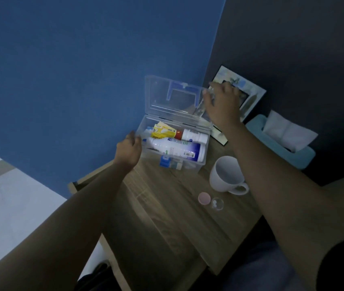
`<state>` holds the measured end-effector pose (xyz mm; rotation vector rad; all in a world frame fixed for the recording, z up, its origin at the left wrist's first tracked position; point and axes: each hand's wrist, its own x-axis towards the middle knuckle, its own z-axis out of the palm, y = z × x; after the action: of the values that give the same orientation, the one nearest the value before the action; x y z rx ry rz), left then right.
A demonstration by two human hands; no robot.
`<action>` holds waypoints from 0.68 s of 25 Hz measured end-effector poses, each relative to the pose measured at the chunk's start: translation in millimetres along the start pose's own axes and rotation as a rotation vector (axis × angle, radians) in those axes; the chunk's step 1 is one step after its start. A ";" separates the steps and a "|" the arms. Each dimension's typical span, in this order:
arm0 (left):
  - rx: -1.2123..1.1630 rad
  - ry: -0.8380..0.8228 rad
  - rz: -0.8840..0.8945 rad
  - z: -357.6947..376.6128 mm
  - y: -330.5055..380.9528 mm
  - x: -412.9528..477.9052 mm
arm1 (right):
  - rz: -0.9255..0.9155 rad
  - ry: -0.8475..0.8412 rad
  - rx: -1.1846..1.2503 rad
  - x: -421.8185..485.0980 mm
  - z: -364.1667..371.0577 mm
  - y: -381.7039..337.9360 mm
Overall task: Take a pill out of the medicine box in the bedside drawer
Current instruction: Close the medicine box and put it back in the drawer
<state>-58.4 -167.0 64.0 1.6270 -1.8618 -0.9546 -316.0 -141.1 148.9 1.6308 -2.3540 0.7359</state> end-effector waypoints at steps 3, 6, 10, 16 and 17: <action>-0.120 0.026 -0.060 1.0 -2.7 2.2 | -0.114 0.023 0.001 -28.7 -11.1 -7.9; -0.309 0.024 -0.203 -0.1 -8.0 6.0 | -0.185 -0.115 0.180 -65.3 -12.8 -12.0; -0.728 -0.064 -0.303 -7.8 -5.7 10.1 | -0.257 -0.215 0.009 -106.5 -1.2 -15.6; -0.326 -0.056 -0.174 -8.0 -12.2 8.2 | -0.234 -0.388 -0.068 -126.8 18.8 -24.3; -0.289 -0.025 -0.139 -6.4 -12.1 7.0 | -0.248 -0.403 -0.046 -125.7 21.6 -23.9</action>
<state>-47.1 -175.6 58.2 1.5863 -1.5561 -1.2448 -243.6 -54.6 84.7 2.1670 -2.3221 0.3249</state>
